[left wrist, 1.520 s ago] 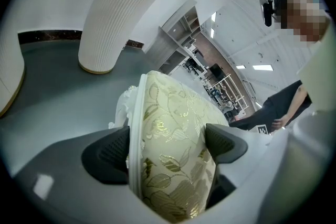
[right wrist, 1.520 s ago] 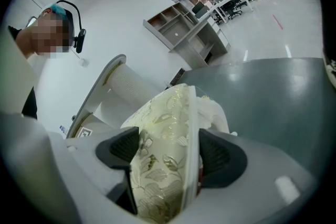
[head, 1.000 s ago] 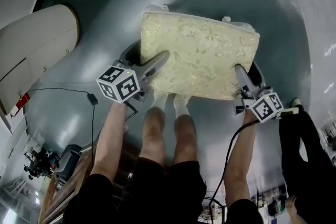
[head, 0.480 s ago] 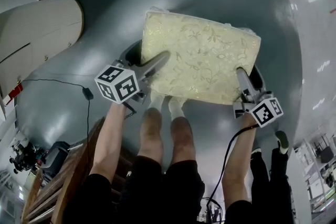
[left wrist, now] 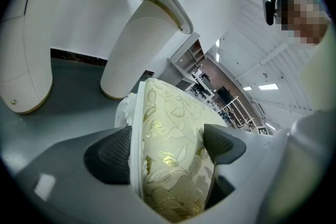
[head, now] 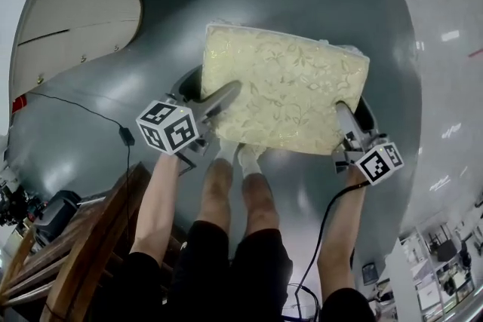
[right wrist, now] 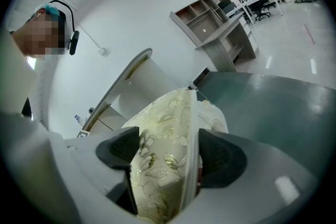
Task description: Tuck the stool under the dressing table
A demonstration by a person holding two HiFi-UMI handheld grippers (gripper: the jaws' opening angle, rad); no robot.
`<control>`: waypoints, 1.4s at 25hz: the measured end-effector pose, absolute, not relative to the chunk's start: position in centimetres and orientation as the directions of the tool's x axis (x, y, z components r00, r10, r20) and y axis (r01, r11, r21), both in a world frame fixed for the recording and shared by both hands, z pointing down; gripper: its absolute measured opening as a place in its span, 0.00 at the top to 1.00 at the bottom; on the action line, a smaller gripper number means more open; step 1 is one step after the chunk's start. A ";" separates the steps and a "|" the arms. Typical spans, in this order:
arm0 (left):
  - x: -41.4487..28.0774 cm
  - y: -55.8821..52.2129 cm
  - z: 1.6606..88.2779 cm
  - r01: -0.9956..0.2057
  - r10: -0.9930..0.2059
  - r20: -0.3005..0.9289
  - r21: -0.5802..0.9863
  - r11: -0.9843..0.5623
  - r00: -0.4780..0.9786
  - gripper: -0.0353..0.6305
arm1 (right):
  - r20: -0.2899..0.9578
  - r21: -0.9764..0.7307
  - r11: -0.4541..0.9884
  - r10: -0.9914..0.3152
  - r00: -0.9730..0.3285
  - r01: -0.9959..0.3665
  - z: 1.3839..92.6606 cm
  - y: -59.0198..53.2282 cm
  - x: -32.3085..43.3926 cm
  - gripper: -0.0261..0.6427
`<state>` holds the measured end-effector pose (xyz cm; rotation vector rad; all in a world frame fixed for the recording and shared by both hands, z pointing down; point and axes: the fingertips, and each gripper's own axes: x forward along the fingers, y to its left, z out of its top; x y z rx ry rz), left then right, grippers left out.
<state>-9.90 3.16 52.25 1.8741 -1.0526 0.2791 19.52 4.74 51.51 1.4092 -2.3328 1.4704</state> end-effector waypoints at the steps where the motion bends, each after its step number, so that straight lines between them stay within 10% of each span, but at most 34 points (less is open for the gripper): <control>1: -10.0 3.3 52.2 -0.766 -0.557 0.577 0.617 -0.183 0.598 0.28 | 0.465 -0.696 0.145 -0.656 -0.594 -0.704 51.5 4.5 19.5 0.42; 35: -9.6 2.5 52.1 -0.758 -0.515 0.588 0.616 -0.214 0.624 0.28 | 0.465 -0.707 0.095 -0.684 -0.562 -0.700 51.4 5.3 19.9 0.43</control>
